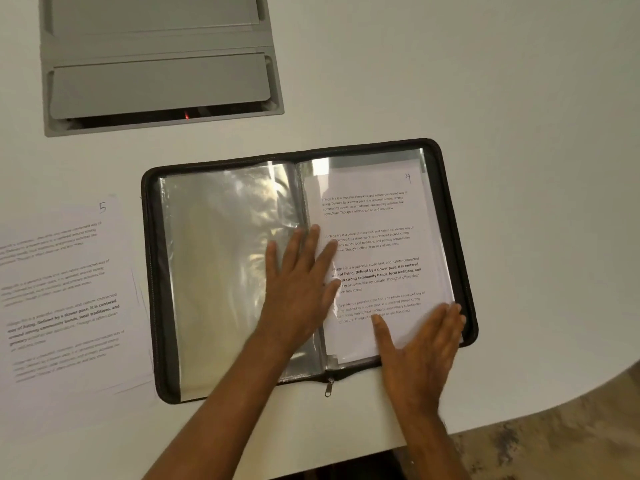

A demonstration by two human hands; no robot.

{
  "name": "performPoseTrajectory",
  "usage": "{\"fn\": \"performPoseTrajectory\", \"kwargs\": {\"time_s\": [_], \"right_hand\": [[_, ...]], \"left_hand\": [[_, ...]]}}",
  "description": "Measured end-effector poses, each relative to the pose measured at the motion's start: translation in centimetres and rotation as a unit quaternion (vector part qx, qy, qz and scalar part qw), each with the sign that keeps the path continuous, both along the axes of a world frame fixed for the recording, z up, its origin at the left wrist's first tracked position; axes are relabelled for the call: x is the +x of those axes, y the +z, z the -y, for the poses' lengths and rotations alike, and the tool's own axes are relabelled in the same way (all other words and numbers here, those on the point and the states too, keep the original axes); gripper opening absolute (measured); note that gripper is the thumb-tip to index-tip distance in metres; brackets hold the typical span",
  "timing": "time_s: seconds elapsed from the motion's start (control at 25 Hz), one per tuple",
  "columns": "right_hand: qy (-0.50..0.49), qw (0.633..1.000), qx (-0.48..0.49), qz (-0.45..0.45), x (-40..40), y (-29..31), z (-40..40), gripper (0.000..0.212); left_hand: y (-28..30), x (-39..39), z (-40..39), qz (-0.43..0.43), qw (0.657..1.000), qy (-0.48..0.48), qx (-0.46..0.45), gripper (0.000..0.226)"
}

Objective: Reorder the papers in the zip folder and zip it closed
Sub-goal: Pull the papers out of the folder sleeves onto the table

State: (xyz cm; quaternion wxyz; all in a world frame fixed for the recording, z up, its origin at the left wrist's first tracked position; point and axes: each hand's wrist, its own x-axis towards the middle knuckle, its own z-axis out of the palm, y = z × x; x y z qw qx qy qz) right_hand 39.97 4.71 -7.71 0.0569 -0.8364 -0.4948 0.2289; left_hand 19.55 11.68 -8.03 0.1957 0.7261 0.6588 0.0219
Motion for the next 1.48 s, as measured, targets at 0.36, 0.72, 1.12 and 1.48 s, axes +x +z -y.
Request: {"fn": "performPoseTrajectory", "kwargs": {"time_s": [0.36, 0.72, 1.12, 1.48], "right_hand": [[0.062, 0.997, 0.029, 0.033, -0.4, 0.0, 0.1, 0.093], [-0.11, 0.932, 0.156, -0.308, -0.8, 5.1, -6.6, 0.072], [-0.05, 0.968, 0.069, -0.237, 3.3, 3.8, -14.3, 0.02], [-0.078, 0.925, 0.063, -0.367, 4.3, 4.8, -13.9, 0.014]], "left_hand": [[-2.0, -1.7, 1.3, -0.048, 0.997, -0.003, 0.052, 0.069], [-1.5, -1.5, 1.0, 0.001, 0.998, 0.035, 0.044, 0.063], [2.1, -0.4, -10.3, 0.138, 0.978, 0.131, 0.09, 0.038], [4.4, -1.5, -20.2, 0.212, 0.972, 0.085, -0.058, 0.03]]}}
